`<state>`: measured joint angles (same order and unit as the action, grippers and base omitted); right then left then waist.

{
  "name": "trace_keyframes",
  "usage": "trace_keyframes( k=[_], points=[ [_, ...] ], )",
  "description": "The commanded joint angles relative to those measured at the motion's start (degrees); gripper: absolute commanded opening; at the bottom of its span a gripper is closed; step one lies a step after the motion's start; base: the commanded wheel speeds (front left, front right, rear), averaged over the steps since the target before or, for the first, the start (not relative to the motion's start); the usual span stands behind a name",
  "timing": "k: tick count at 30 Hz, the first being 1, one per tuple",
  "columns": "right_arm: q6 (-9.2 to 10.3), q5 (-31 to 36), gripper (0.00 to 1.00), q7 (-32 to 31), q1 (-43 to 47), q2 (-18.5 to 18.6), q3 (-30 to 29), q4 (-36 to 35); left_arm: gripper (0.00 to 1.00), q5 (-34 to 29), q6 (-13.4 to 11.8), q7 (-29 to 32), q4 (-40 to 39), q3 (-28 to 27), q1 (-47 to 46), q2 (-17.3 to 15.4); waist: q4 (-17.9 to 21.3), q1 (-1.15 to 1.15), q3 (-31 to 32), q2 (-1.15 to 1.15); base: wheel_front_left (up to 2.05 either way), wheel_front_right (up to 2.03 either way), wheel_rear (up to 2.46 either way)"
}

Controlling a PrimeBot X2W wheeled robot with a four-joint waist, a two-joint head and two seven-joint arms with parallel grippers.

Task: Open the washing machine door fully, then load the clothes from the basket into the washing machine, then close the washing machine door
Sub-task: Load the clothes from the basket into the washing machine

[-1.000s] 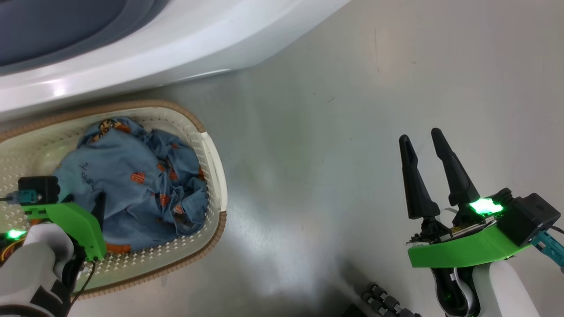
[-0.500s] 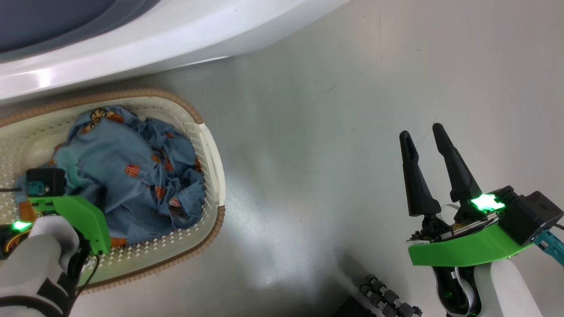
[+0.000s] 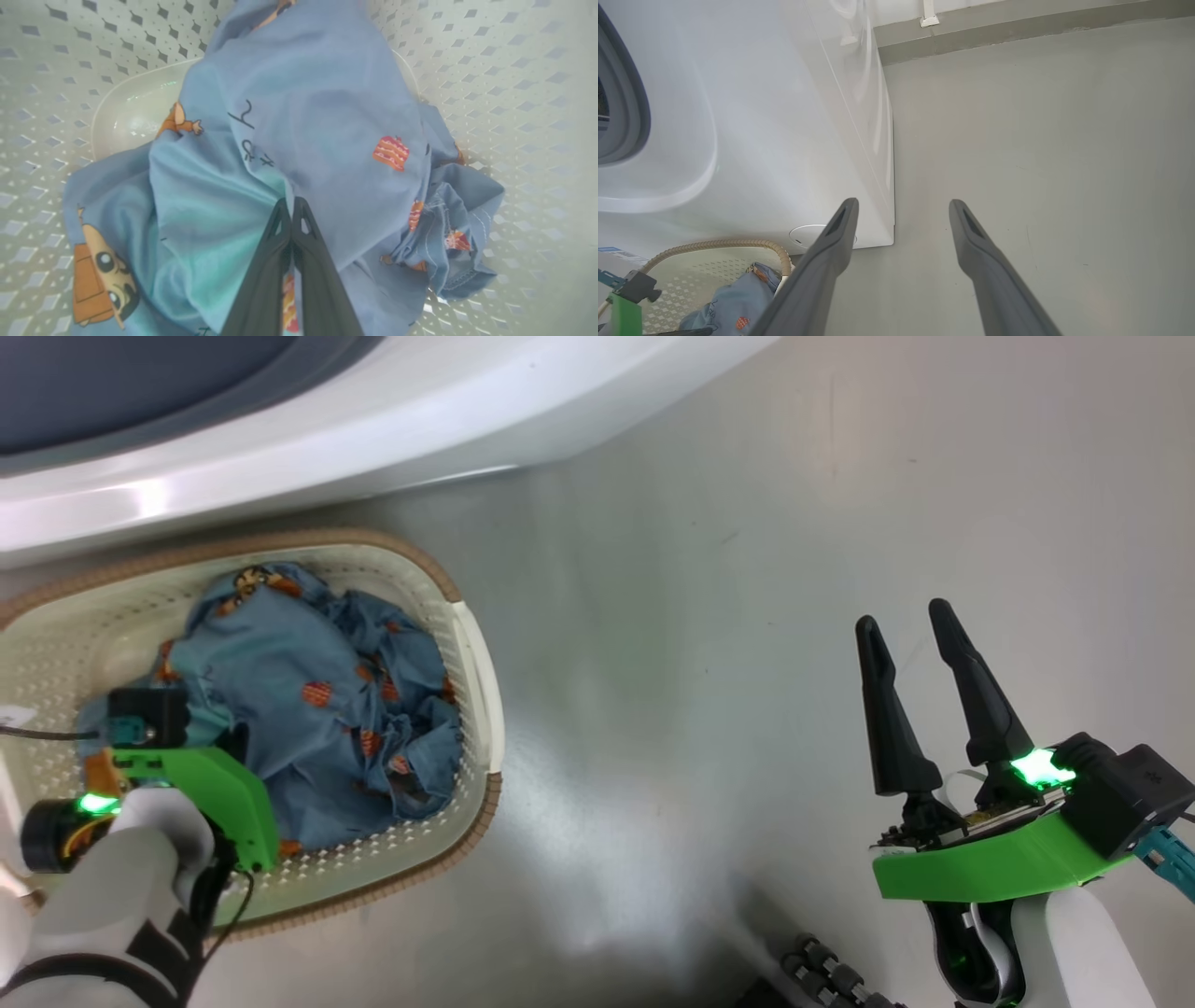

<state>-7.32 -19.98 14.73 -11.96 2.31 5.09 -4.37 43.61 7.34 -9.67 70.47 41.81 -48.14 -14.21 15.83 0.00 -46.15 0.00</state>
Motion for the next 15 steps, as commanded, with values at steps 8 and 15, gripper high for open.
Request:
trace_keyframes(
  k=[8, 15],
  points=[
    [-0.17, 1.69, 1.00, 0.27, 2.25, 0.56, 1.37, 0.24, 0.00, 1.96, 0.14, -2.15, -1.34, 0.63, 3.59, 0.43, -2.86, 0.00, 4.36, 0.00, 0.00, 0.00, 0.00],
    [-0.17, 2.25, 1.00, 0.27, 2.50, 0.56, 1.17, 1.72, 0.00, 3.75, 0.14, -4.77, -4.13, 0.73, 6.28, 1.65, -5.22, 0.00, 9.74, 0.00, 0.00, 0.00, 0.00]
  ],
)
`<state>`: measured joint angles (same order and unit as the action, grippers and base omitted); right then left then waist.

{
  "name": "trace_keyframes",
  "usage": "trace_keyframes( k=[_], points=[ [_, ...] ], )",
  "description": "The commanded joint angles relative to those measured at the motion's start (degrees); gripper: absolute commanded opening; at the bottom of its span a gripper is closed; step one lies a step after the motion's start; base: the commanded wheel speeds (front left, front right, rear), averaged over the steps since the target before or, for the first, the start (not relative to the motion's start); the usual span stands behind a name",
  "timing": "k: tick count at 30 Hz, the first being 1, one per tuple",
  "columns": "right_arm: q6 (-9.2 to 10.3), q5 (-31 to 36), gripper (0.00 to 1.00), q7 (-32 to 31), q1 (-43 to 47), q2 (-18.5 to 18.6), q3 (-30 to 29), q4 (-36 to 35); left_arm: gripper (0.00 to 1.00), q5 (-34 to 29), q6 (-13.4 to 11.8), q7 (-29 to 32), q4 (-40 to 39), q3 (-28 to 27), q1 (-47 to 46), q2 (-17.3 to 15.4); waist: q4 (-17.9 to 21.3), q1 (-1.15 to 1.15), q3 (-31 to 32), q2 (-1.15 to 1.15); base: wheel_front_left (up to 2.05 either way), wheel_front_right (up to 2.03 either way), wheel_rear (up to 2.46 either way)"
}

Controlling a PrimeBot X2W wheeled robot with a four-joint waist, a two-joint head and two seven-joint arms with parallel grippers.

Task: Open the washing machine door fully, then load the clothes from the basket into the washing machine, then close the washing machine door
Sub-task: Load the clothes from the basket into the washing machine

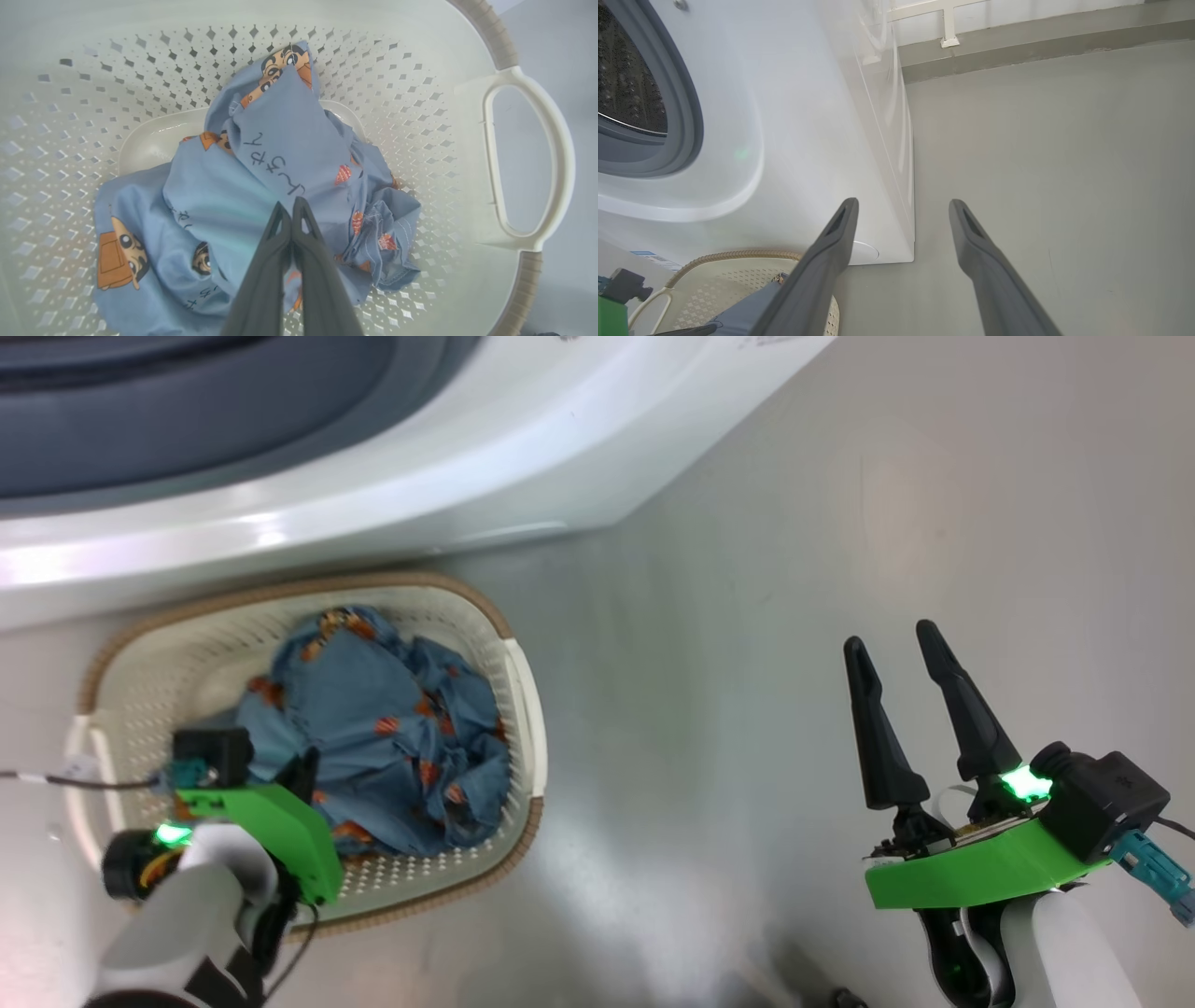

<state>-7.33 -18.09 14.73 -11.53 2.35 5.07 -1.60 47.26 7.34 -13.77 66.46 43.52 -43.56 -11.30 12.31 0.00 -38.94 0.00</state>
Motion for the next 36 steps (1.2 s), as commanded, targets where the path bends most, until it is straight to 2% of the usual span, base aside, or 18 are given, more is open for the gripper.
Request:
trace_keyframes(
  k=[1, 6, 11, 18, 27, 36],
  points=[
    [-0.16, 0.46, 1.00, 0.27, 2.19, 0.53, 1.05, -0.77, 0.00, 0.35, 0.14, -0.90, -0.98, -1.15, 2.27, -1.08, -2.07, 0.00, 3.46, 0.00, 0.00, 0.00, 0.00],
    [-0.16, 0.82, 1.00, 0.27, 3.24, 0.53, 0.48, 0.23, 0.00, -1.02, -0.23, -1.19, -7.96, -5.13, 5.61, -1.43, -3.83, 0.00, 8.52, 0.00, 0.00, 0.00, 0.00],
    [-0.16, 1.04, 1.00, 0.27, 5.16, 0.53, 0.28, 1.35, 0.00, -6.10, -2.17, -1.21, -18.28, -12.00, 13.93, -1.25, -4.95, 0.00, 14.55, 0.00, 0.00, 0.00, 0.00],
    [-0.16, 1.75, 1.00, 0.27, 9.06, 0.53, -0.55, 2.83, 0.00, -13.44, -3.27, -1.22, -29.56, -19.95, 26.08, 0.49, -6.60, 0.00, 22.36, 0.00, 0.00, 0.00, 0.00],
    [-0.16, 2.40, 1.00, 0.27, 13.41, 0.53, -2.07, 3.57, 0.00, -19.91, -3.15, -1.22, -40.40, -28.72, 35.35, 4.15, -9.02, 0.00, 29.96, 0.00, 0.00, 0.00, 0.00],
    [-0.16, 3.23, 1.00, 0.27, 17.05, 0.53, -2.86, 4.27, 0.00, -24.75, -2.35, -1.22, -47.82, -33.57, 41.78, 6.26, -9.70, 0.00, 35.31, 0.00, 0.00, 0.00, 0.00]
  ],
)
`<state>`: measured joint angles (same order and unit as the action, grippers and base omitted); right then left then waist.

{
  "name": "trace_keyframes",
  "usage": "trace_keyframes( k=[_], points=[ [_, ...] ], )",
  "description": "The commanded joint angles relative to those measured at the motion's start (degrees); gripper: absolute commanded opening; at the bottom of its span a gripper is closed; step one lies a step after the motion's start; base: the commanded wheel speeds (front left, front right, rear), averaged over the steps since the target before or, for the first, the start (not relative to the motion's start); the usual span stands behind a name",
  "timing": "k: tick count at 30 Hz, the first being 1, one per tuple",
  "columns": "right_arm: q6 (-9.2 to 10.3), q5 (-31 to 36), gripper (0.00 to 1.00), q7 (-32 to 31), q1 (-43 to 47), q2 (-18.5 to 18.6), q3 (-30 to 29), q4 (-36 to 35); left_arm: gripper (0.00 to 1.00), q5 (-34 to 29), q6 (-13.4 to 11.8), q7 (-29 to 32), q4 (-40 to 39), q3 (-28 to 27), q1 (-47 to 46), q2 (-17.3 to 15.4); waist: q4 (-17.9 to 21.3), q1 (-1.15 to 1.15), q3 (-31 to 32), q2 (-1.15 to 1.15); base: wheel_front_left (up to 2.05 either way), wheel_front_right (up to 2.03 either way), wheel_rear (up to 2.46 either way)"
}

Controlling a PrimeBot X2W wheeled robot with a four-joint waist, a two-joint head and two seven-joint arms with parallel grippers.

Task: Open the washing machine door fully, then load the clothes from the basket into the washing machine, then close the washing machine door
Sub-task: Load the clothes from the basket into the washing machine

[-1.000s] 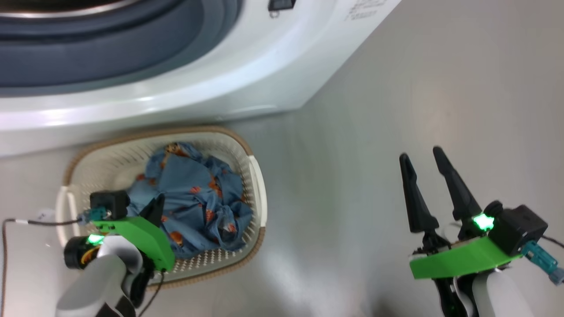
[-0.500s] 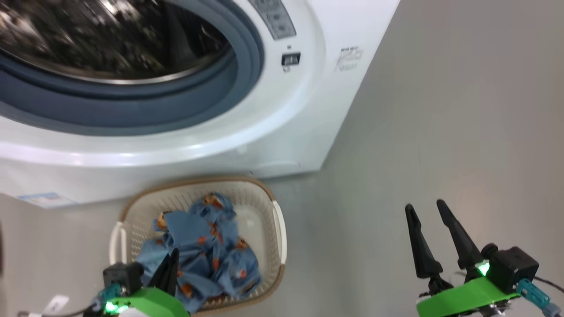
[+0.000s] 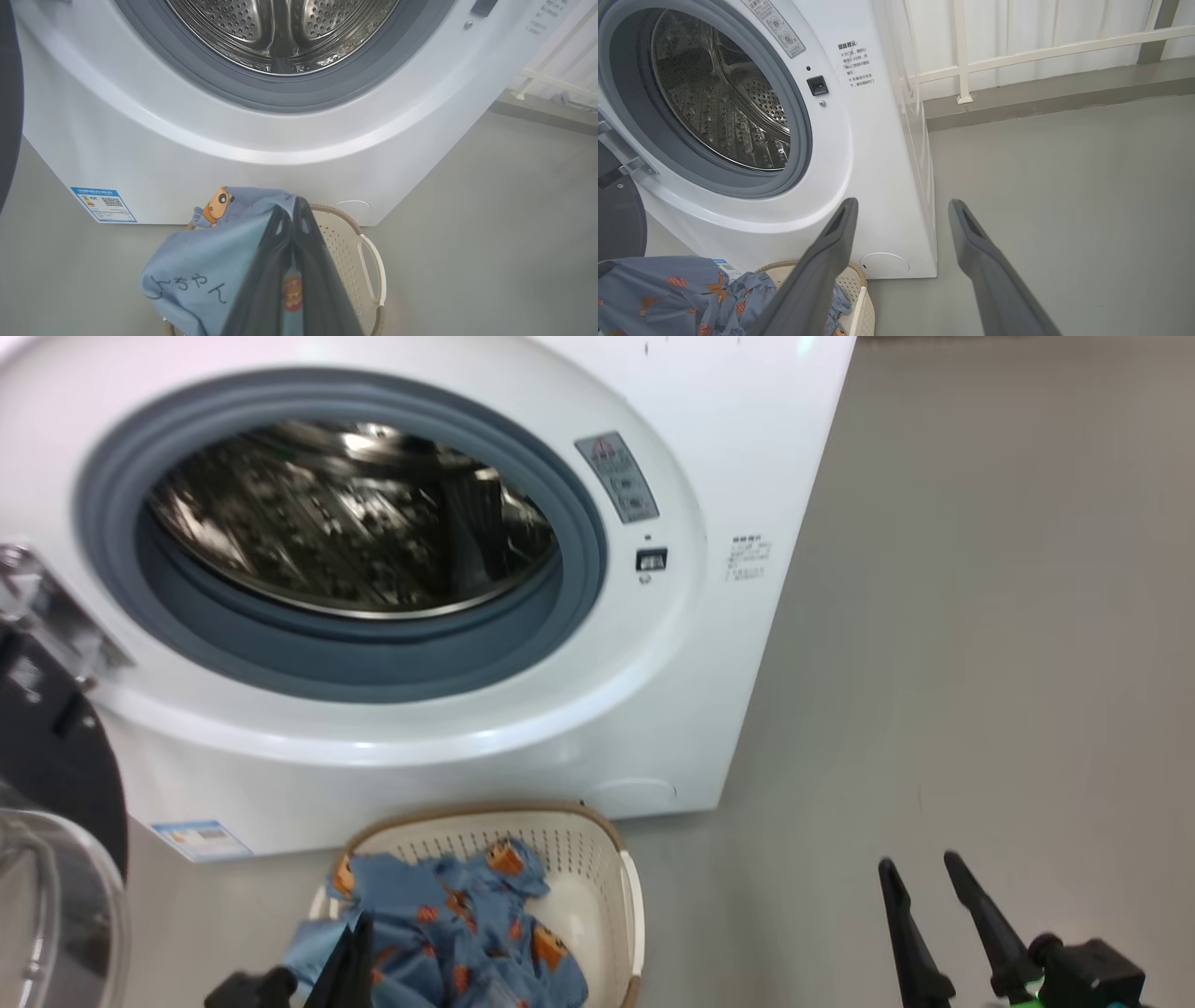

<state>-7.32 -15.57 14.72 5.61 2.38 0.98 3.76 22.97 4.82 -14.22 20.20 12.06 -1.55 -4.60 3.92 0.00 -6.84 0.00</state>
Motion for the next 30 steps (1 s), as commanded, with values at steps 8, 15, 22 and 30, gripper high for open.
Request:
trace_keyframes(
  k=[8, 15, 22, 30],
  points=[
    [-0.17, 1.51, 1.00, 0.28, 3.48, 0.74, 0.42, -0.48, 0.00, -3.36, 0.60, -0.77, -6.48, -5.18, 5.12, 0.91, -1.60, 0.00, 7.27, 0.00, 0.00, 0.00, 0.00],
    [-0.17, 2.02, 1.00, 0.28, 4.01, 0.80, 0.18, -0.02, 0.00, -4.79, 1.10, -0.77, -9.82, -5.69, 6.64, 1.39, -2.14, 0.00, 8.53, 0.00, 0.00, 0.00, 0.00],
    [-0.17, 2.36, 1.00, 0.28, 4.31, 1.00, -0.06, 0.01, 0.00, -5.17, 1.34, -0.77, -11.59, -5.95, 7.05, 1.61, -3.06, 0.00, 9.19, 0.00, 0.00, 0.00, 0.00],
    [-0.17, 3.25, 1.00, 0.28, 4.45, 1.24, 0.41, -0.12, 0.00, -6.23, 1.71, -0.78, -13.47, -5.81, 6.93, 1.66, -3.82, 0.00, 8.88, 0.00, 0.00, 0.00, 0.00]
  ],
)
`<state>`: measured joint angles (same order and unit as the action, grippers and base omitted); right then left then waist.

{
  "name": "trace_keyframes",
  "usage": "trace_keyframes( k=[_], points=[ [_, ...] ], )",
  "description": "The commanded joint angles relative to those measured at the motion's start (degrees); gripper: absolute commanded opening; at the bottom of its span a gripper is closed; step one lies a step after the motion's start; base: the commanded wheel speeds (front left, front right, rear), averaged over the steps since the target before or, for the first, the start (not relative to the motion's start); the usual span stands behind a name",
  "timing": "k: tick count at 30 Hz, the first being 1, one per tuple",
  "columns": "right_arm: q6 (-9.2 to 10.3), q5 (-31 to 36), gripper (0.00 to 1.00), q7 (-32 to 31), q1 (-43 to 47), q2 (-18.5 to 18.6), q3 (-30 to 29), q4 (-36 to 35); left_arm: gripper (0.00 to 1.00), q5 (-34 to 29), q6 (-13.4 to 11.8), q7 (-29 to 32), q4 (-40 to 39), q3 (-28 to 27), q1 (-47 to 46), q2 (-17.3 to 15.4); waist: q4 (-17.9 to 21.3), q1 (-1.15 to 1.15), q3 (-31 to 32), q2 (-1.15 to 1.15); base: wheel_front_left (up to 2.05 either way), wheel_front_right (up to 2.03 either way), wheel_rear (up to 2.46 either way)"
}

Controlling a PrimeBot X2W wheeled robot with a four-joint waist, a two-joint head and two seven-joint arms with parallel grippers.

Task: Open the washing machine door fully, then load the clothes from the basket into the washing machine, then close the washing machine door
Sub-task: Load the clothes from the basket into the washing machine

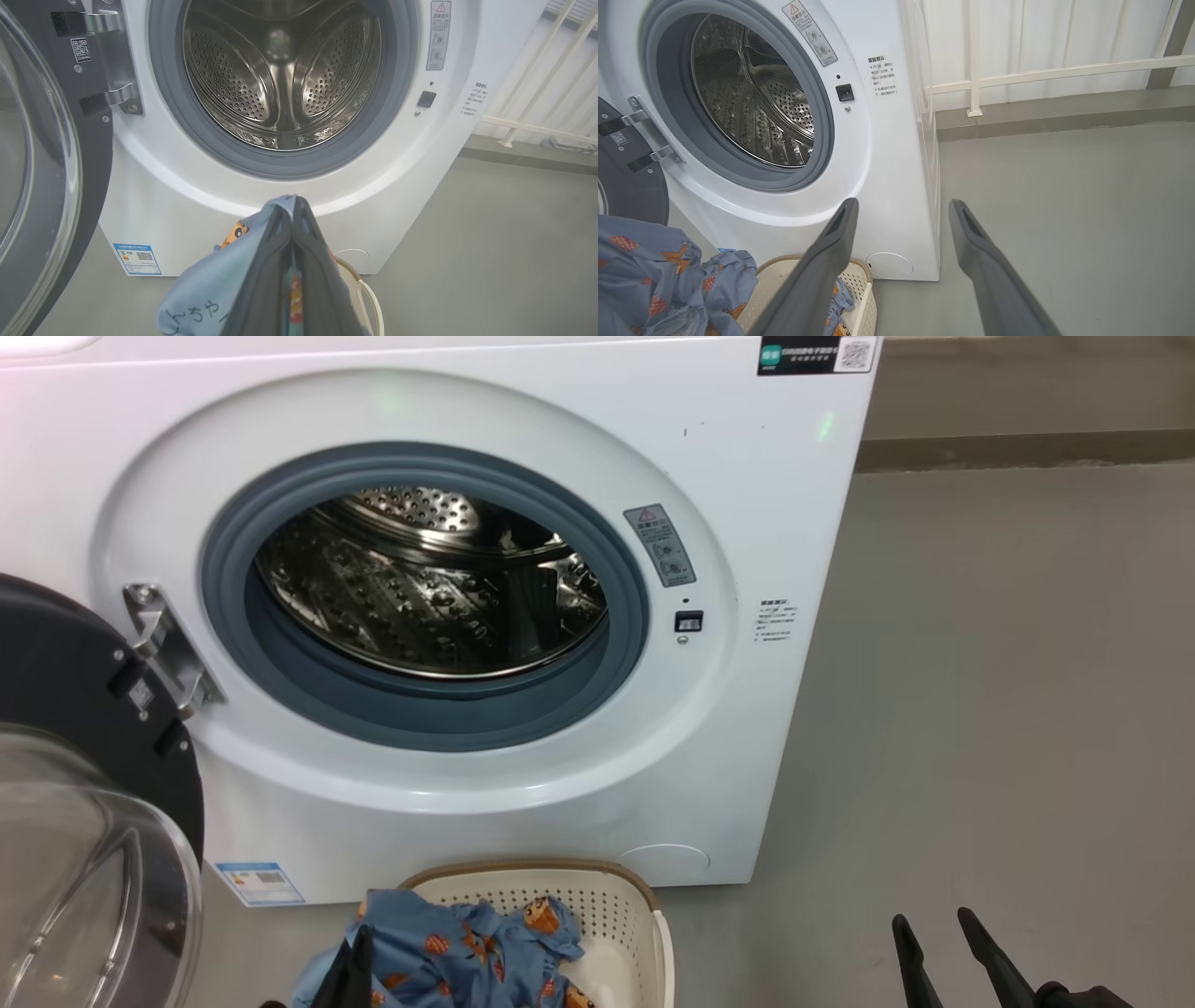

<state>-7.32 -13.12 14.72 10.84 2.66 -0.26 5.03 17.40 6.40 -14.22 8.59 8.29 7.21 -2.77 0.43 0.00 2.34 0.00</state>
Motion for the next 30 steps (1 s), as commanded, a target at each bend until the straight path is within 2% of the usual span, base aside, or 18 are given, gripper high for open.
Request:
trace_keyframes(
  k=[1, 30],
  points=[
    [-0.17, 1.00, 1.00, 0.28, -0.72, 1.14, 1.64, -1.44, 0.00, -0.66, 0.15, -0.78, -2.56, -2.45, -1.96, -0.15, -0.50, 0.00, -0.46, 0.00, 0.00, 0.00, 0.00],
    [-0.17, 1.43, 1.00, 0.28, -1.39, 0.81, 0.78, -1.54, 0.00, -1.10, 0.38, -0.78, -6.40, -4.58, -2.07, -0.11, 1.50, 0.00, -0.71, 0.00, 0.00, 0.00, 0.00]
  ],
)
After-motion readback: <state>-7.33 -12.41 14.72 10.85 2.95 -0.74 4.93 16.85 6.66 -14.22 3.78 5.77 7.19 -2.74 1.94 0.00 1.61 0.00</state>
